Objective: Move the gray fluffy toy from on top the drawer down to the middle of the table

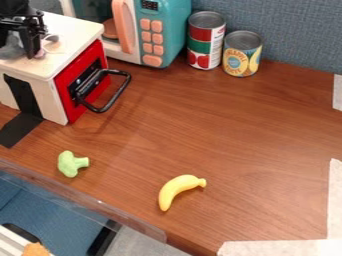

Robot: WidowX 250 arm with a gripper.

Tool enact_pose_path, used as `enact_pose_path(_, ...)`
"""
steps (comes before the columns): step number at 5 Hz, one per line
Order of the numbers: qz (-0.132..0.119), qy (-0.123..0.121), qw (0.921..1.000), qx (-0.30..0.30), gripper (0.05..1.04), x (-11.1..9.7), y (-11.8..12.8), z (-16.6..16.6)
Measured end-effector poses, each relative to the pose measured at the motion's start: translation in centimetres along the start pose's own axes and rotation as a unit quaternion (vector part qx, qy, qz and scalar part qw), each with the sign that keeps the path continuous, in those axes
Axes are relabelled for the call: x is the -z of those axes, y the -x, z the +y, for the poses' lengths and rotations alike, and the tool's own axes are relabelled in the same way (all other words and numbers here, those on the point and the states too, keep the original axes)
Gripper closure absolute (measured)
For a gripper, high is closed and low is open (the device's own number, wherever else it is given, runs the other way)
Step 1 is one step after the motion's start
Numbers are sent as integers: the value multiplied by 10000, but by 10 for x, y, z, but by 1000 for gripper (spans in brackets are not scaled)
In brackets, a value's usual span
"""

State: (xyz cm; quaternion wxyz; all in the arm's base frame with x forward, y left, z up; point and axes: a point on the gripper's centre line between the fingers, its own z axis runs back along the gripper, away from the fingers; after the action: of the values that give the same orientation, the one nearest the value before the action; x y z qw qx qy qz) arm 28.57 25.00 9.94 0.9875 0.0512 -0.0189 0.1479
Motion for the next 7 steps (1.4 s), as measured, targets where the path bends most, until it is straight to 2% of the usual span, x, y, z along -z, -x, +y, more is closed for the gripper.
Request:
enact_pose_path(1,-97,79,9984,560,417,-14,-6,-47)
enact_pose_path(2,-440,131,9894,1374,417,-40,-10,-108)
enact_pose_path(3,-431,181,9842,1708,419,-40,8,-148)
enact_pose_path(4,-204,215,9774,2093,424,-22,32,-200)
enact_pose_path(5,97,61,9843,1762,428,0,59,-221)
enact_pose_path(6,311,181,9903,1339,356,37,71,-223)
enact_pose_path(7,201,529,9948,842,99,62,66,-219)
